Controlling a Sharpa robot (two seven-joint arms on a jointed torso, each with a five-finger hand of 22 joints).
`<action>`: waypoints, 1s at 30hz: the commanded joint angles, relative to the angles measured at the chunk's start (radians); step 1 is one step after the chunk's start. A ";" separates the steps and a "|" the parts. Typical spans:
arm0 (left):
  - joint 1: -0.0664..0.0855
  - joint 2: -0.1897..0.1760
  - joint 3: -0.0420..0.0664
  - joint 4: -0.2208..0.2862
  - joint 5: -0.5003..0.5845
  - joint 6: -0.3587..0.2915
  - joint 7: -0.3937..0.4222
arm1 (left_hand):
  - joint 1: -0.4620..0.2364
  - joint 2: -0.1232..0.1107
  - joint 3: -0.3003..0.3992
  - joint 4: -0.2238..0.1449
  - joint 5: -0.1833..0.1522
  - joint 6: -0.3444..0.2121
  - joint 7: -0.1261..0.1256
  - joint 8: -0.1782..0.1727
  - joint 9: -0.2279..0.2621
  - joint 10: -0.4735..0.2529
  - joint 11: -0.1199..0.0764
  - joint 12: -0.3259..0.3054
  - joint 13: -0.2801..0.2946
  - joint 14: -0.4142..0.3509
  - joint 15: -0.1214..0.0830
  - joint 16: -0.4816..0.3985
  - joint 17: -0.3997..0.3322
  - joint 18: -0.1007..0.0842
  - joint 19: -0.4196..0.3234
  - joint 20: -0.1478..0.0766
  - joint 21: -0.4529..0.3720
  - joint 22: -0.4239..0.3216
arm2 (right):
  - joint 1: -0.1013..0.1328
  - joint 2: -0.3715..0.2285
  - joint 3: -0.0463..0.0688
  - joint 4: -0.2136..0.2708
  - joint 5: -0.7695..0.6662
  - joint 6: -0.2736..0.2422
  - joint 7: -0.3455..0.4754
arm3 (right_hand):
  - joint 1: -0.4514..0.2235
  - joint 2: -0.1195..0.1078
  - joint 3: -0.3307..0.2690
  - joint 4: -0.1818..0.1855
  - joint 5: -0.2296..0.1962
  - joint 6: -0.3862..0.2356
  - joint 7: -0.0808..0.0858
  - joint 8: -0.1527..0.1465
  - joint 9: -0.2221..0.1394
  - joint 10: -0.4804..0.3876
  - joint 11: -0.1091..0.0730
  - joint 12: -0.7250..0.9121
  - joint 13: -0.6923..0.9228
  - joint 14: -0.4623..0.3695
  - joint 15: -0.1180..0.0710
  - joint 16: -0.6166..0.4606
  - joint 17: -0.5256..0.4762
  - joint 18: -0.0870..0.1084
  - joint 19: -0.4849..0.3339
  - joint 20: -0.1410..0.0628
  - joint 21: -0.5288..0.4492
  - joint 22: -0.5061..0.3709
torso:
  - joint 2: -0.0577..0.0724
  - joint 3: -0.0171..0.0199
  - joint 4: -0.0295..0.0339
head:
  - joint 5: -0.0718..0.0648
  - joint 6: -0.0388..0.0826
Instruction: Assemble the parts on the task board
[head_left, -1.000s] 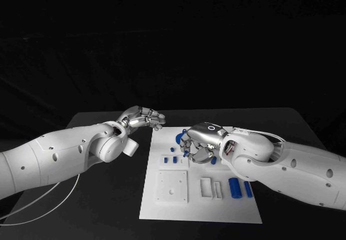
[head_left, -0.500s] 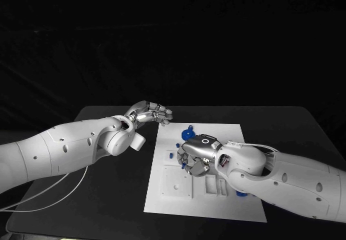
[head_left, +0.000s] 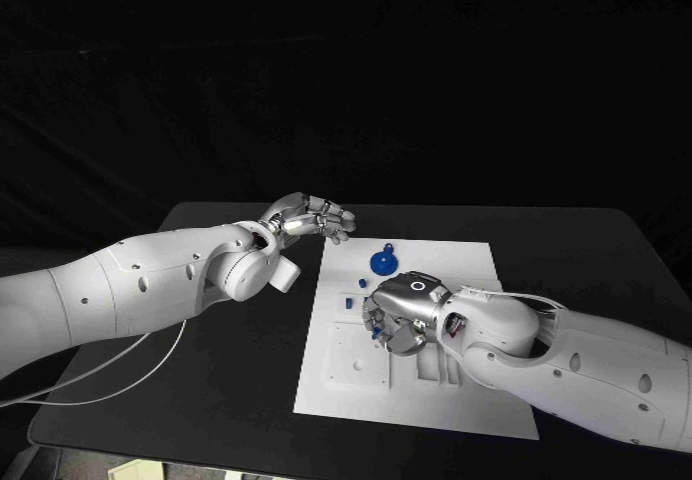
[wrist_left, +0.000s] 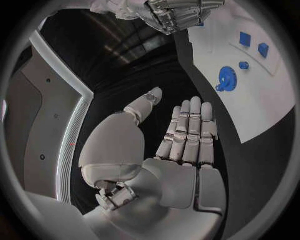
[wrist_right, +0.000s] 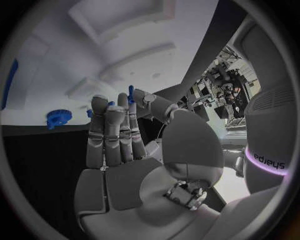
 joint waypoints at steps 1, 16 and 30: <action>0.001 -0.001 0.000 0.002 0.001 0.001 0.013 | 0.003 -0.005 -0.003 0.003 0.005 -0.009 -0.001 0.002 -0.001 -0.005 -0.001 0.000 -0.001 -0.007 0.002 -0.006 0.002 0.012 -0.003 0.004 -0.005 0.000 | -0.001 -0.005 -0.003 0.004 -0.017 0.013 -0.004 | -0.003 0.009 -0.003 -0.003 0.005 0.006 0.001 0.002 0.000 0.006 0.004 -0.006 0.001 0.000 -0.004 0.007 0.002 0.018 0.000 -0.004 0.006 0.022 | 0.000 -0.0008 -0.0012 | -0.005 -0.003; 0.002 -0.001 0.000 0.001 0.001 -0.005 0.011 | 0.004 -0.008 -0.003 0.004 0.005 -0.011 -0.001 0.003 -0.001 -0.006 0.000 0.000 -0.004 -0.012 0.004 -0.013 0.004 0.012 -0.008 0.007 -0.009 0.002 | -0.007 -0.001 -0.012 -0.003 -0.016 0.019 -0.004 | -0.004 0.009 -0.004 -0.005 0.008 0.006 0.001 0.002 0.002 0.006 0.004 -0.007 0.004 0.000 -0.004 0.008 0.002 0.018 0.000 -0.004 0.008 0.021 | 0.000 0.0000 0.0002 | -0.001 -0.014; 0.002 -0.002 0.000 0.001 0.001 -0.004 0.010 | 0.005 -0.009 -0.002 0.004 0.005 -0.012 0.000 0.003 -0.001 -0.007 0.000 0.000 -0.005 -0.013 0.005 -0.015 0.006 0.012 -0.009 0.008 -0.011 0.003 | -0.011 -0.001 -0.015 -0.004 -0.020 0.032 -0.004 | -0.005 0.010 -0.005 -0.005 0.010 0.006 0.000 0.002 0.003 0.007 0.004 -0.008 0.006 0.000 -0.004 0.009 0.002 0.018 0.000 -0.004 0.009 0.021 | 0.000 -0.0002 -0.0005 | 0.004 -0.020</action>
